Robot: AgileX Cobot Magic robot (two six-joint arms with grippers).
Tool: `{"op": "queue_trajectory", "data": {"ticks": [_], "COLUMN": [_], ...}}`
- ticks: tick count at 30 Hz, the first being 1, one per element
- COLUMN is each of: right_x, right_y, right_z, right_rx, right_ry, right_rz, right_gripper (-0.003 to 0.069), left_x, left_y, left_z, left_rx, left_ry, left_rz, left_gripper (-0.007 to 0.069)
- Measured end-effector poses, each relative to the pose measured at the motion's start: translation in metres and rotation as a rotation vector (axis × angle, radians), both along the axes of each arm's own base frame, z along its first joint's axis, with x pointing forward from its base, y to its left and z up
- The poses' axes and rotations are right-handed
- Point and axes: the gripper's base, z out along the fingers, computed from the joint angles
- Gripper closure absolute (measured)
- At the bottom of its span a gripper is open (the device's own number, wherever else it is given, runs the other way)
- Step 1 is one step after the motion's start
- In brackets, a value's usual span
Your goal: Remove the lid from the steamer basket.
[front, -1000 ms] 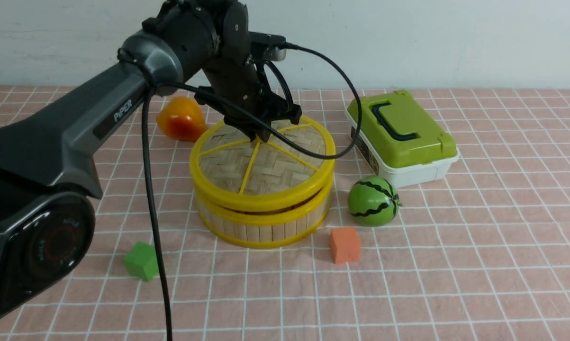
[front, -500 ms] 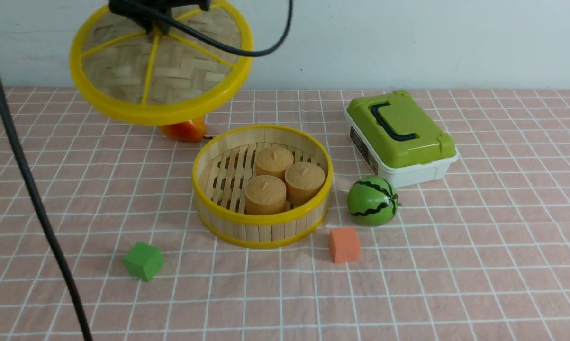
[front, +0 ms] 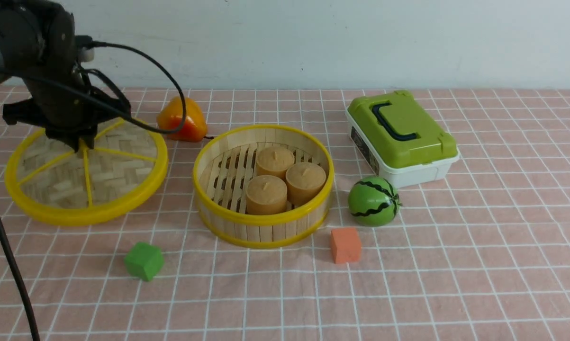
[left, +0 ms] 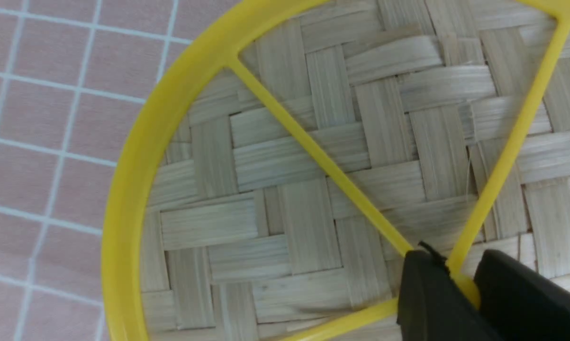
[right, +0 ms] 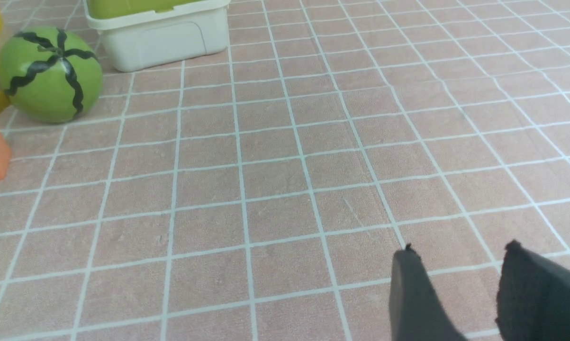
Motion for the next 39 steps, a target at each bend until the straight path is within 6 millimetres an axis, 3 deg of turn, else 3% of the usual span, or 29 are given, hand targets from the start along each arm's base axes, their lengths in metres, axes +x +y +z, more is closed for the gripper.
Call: {"op": "queue_trajectory", "data": {"ticks": [5,8,11,15,17,19,20,21,23,25,27,28,29,32,36,39], "right_x": [0.0,0.0,0.0,0.0,0.0,0.0,0.0,0.0,0.0,0.0,0.0,0.0,0.0,0.0,0.0,0.0], "right_y": [0.0,0.0,0.0,0.0,0.0,0.0,0.0,0.0,0.0,0.0,0.0,0.0,0.0,0.0,0.0,0.0], "right_z": [0.0,0.0,0.0,0.0,0.0,0.0,0.0,0.0,0.0,0.0,0.0,0.0,0.0,0.0,0.0,0.0], "right_rx": [0.0,0.0,0.0,0.0,0.0,0.0,0.0,0.0,0.0,0.0,0.0,0.0,0.0,0.0,0.0,0.0], "right_ry": [0.0,0.0,0.0,0.0,0.0,0.0,0.0,0.0,0.0,0.0,0.0,0.0,0.0,0.0,0.0,0.0], "right_rz": [0.0,0.0,0.0,0.0,0.0,0.0,0.0,0.0,0.0,0.0,0.0,0.0,0.0,0.0,0.0,0.0], "right_gripper": [0.0418,0.0418,0.0418,0.0418,0.0418,0.0418,0.0418,0.0418,0.0418,0.0418,0.0418,0.0418,0.0418,0.0418,0.0418,0.0418], "left_x": [0.015,0.019,0.021,0.019,0.013,0.0,-0.002,-0.022,-0.04,-0.082,-0.116,-0.154,-0.163,-0.217,-0.273,-0.308], "left_y": [-0.002,-0.003,-0.003,-0.004,-0.005,-0.005,-0.006,-0.006,-0.007,-0.009,-0.01,-0.012,-0.012,-0.014,-0.016,-0.015], "left_z": [-0.036,-0.047,-0.051,-0.033,-0.011,0.027,0.032,0.077,0.109,0.165,0.2,0.228,0.233,0.248,0.228,0.194], "left_rx": [-0.019,-0.022,-0.024,-0.024,-0.038,-0.061,-0.064,-0.086,-0.109,-0.166,-0.201,-0.23,-0.228,-0.262,-0.319,-0.318], "left_ry": [-0.001,0.001,-0.005,-0.06,-0.105,-0.185,-0.195,-0.294,-0.368,-0.499,-0.584,-0.663,-0.679,-0.747,-0.731,-0.704], "left_rz": [0.0,-0.004,-0.008,-0.03,-0.033,-0.036,-0.037,-0.051,-0.061,-0.084,-0.114,-0.157,-0.166,-0.223,-0.254,-0.265], "left_gripper": [0.0522,0.0515,0.0431,0.0293,0.0281,0.0303,0.0313,0.0363,0.0417,0.0495,0.0553,0.0608,0.0617,0.0637,0.0637,0.0637]}}
